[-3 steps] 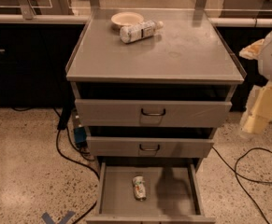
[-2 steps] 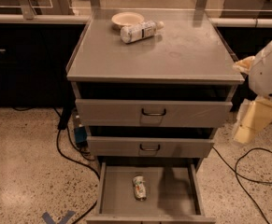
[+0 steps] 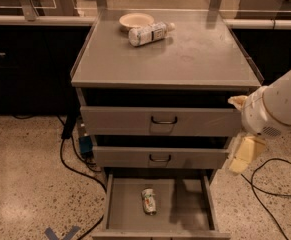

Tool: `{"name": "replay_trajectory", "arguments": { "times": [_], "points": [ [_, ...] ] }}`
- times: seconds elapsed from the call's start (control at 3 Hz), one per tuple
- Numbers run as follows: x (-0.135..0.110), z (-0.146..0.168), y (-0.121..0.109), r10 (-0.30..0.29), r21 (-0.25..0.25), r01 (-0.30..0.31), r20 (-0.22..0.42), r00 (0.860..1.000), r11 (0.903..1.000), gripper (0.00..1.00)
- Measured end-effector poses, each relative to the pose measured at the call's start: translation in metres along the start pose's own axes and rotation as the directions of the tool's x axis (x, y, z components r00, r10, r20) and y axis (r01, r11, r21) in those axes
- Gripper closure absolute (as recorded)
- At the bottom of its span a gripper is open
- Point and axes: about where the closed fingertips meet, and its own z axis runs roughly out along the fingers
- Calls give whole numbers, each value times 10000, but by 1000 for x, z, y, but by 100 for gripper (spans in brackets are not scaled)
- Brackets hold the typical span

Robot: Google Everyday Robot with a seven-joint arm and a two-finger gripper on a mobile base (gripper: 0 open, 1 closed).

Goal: Pick 7up can from bottom drawer and place on counter

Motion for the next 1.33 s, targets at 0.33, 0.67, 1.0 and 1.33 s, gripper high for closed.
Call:
{"name": "replay_trajectory", "arguments": {
  "times": [0.33,0.67,1.0,1.33],
  "points": [
    [10,45,8,-19,-278,25,182,9998,9996,0],
    [11,53,11,-50,-297,54,150,9999,9995,0],
    [17,82,21,80,-370,-72,210,9997,9993,0],
    [21,138,34,165,-426,-154,270,9995,9990,0]
  ]
}}
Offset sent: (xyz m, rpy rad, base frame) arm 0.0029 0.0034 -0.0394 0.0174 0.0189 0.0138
